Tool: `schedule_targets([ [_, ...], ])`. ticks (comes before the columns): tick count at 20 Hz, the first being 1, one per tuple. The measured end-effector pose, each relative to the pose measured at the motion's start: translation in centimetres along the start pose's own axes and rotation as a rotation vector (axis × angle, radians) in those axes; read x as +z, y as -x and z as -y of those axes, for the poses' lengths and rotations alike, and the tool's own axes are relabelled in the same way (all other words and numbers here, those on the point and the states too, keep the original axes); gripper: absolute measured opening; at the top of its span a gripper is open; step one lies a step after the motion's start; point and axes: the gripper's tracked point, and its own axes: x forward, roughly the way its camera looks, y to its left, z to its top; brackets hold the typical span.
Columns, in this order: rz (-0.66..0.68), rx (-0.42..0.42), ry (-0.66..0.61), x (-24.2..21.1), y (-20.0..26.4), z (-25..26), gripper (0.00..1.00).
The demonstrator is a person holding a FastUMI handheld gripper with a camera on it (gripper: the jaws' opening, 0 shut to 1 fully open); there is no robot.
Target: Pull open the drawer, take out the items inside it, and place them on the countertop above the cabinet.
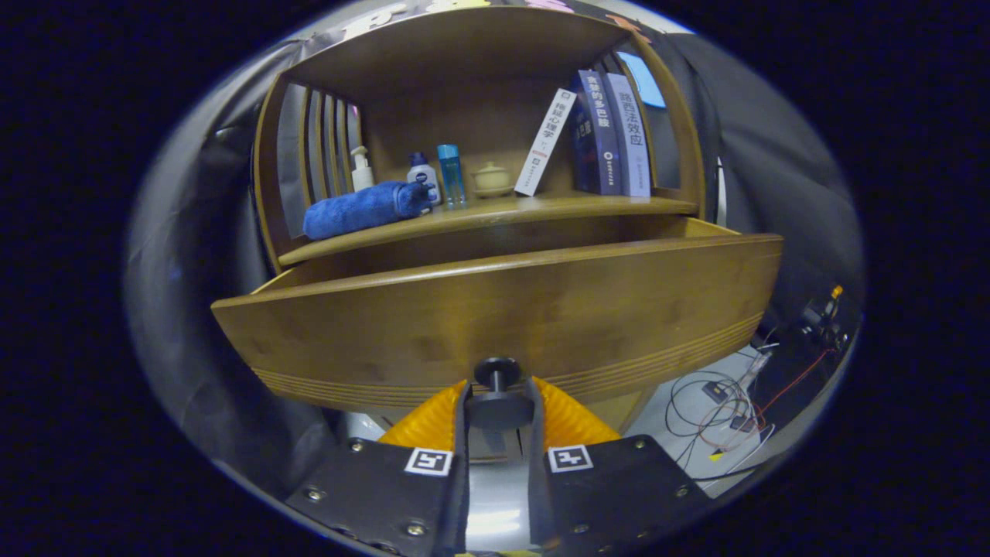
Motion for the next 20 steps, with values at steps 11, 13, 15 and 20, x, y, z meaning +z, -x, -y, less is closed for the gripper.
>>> schedule_targets([
  [11, -0.055, -0.041, 0.003, -3.9, 6.3, 0.8, 0.25],
  [13, -0.058, -0.036, 0.003, -4.0, 6.3, 0.7, 0.25],
  [15, -0.08, -0.035, 0.008, -4.1, 6.3, 0.9, 0.28],
  [20, -0.029, -0.07, 0.068, -1.6, 9.6, 0.4, 0.44],
])
